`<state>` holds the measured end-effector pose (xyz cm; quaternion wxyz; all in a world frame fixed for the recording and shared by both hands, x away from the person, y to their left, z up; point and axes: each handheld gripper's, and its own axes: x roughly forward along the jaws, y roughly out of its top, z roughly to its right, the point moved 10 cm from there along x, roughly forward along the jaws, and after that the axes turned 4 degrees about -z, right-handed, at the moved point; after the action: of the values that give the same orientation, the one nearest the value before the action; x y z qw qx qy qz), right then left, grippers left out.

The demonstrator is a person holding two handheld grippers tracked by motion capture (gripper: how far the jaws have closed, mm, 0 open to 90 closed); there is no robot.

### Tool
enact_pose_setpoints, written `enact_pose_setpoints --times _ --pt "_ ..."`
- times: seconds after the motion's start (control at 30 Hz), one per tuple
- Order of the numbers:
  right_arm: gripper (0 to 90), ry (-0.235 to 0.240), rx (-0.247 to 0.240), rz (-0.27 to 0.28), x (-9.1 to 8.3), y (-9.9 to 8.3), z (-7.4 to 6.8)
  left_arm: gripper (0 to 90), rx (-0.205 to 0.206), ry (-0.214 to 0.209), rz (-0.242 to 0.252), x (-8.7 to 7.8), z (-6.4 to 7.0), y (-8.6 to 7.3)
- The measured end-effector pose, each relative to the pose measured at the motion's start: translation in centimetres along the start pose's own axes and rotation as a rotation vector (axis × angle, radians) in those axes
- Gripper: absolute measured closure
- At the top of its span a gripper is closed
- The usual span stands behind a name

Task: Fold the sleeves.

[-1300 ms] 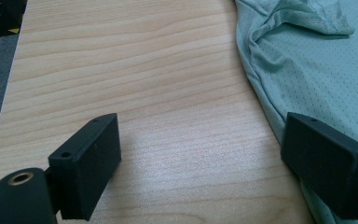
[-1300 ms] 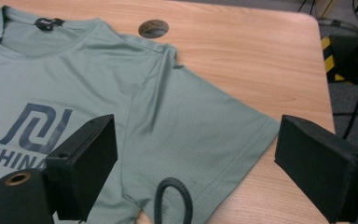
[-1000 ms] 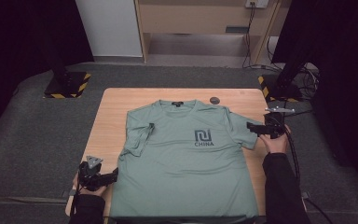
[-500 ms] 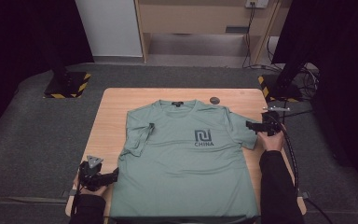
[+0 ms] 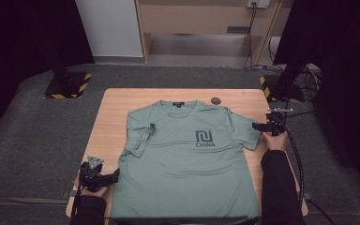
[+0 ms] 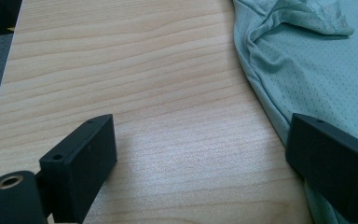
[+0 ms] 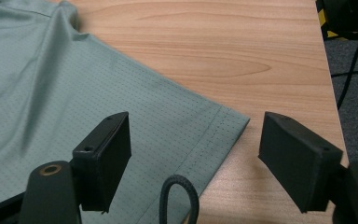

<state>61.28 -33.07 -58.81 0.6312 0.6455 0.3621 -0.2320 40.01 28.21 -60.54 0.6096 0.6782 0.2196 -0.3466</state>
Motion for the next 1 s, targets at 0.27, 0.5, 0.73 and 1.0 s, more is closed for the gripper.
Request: enact_pose_setpoints --times 0.27,0.5,0.73,1.0 --pt "34.1 -0.046 0.000 -0.001 0.8 0.0 0.7 7.5 0.000 0.000 0.000 0.0 0.0 0.0" --pt "43.5 -0.088 -0.015 -0.002 1.1 -0.2 1.3 7.4 0.000 0.000 0.000 0.0 0.0 0.0" --pt "64.0 -0.094 -0.005 0.016 1.1 -0.1 0.6 7.5 0.000 0.001 0.000 0.0 0.0 0.0" --pt "84.5 -0.073 0.022 0.021 1.2 -0.1 -0.3 7.5 0.000 0.000 0.000 0.0 0.0 0.0"
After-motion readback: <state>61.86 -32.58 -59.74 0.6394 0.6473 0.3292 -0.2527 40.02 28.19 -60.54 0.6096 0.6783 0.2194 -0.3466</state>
